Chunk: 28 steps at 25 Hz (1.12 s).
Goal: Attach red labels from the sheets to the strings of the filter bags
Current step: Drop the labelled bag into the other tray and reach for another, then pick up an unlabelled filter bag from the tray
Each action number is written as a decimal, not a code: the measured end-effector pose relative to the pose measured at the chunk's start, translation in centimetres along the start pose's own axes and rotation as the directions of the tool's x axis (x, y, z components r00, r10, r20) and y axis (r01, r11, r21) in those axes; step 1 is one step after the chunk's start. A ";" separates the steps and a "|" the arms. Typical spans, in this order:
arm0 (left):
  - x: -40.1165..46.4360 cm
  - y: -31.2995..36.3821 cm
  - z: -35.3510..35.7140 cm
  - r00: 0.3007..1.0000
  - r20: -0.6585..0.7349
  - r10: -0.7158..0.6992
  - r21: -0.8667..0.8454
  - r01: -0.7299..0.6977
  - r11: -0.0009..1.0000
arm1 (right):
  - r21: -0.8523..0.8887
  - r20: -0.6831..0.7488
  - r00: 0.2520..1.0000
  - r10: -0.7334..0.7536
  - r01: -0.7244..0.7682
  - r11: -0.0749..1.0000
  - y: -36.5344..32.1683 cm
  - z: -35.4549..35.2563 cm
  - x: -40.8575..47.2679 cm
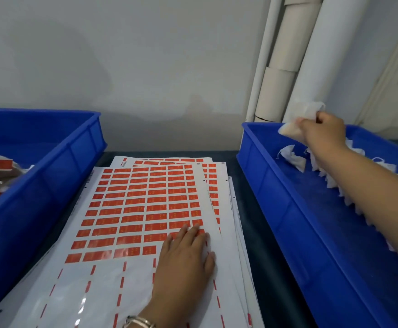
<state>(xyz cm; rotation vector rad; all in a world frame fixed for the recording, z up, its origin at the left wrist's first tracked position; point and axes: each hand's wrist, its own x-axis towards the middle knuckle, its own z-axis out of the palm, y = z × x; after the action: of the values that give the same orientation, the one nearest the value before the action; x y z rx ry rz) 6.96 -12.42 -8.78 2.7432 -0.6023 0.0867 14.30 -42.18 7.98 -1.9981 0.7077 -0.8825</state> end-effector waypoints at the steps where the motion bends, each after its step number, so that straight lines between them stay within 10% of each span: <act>1: 0.1 0.1 -0.3 1.000 -0.018 -0.006 -0.056 0.005 0.998 | 0.016 0.012 0.999 -0.040 0.039 0.999 -1.7 -0.4 -1.7; 9: -0.6 -1.0 -8.3 0.963 -0.121 -0.242 -0.808 0.046 0.588 | 0.135 0.578 0.814 0.060 -0.168 0.976 -6.3 4.1 -19.7; 17: -2.8 -5.3 -8.3 0.935 -0.001 -0.354 -0.824 0.199 0.530 | 0.037 0.757 0.649 0.076 -0.159 0.986 -4.5 8.6 -30.2; 28: -2.8 -6.0 -7.2 0.904 0.014 -0.427 -0.847 0.238 0.475 | 0.306 0.670 0.719 0.185 -0.494 0.814 -3.4 8.7 -29.1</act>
<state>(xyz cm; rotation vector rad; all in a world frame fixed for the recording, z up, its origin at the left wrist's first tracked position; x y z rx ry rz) 6.98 -3.77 -4.15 1.7937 0.0216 -0.0228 4.30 -15.13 -2.24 -1.4898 0.4110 -0.1037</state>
